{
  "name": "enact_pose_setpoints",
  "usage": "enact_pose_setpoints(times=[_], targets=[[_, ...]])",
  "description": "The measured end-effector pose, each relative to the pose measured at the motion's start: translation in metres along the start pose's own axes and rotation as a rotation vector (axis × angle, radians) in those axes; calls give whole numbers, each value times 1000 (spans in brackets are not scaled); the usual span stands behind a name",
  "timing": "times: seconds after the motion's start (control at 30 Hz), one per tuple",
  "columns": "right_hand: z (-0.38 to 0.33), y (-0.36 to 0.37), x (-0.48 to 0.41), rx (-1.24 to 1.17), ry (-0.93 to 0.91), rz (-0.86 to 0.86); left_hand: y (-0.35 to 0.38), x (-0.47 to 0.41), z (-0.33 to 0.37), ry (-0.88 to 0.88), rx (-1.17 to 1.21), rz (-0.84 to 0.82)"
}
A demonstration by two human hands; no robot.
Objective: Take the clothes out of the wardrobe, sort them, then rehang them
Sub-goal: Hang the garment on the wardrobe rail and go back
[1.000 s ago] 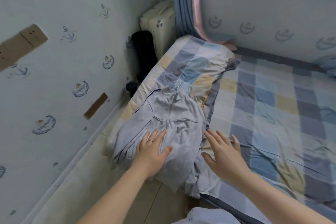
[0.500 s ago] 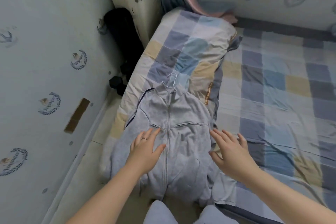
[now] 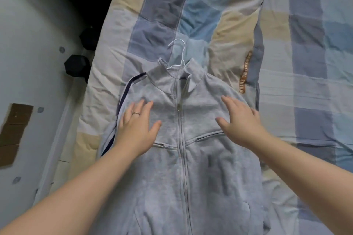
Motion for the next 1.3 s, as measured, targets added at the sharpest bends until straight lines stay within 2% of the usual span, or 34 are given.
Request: enact_pose_setpoints(times=[0.2,0.37,0.57,0.7,0.9,1.3], targets=[[37,32,-101,-16,64,35,8,-108,8,17,-22,282],[56,31,-140,-35,114,-12,-2,-147,10,-90,-51,283],[61,7,-131,-157,99,102,-18,-140,10,-38,53,220],[58,-22,-94,-210,48,87,-37,-101,11,-2,94,221],[43,-85,-15,-240,-145,100,-79,-10,16,25,153,217],[-2,-197,216,-106,-540,58,-144,306,12,-177,318,296]])
Point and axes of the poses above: each hand's wrist, its own x-axis away from the middle knuckle, its own y-axis out of the palm, z = x × y, the point moved 2 cm from there along -x, towards the middle knuckle, and after that the axes turned 8 degrees about -y, right-handed, at the moved point
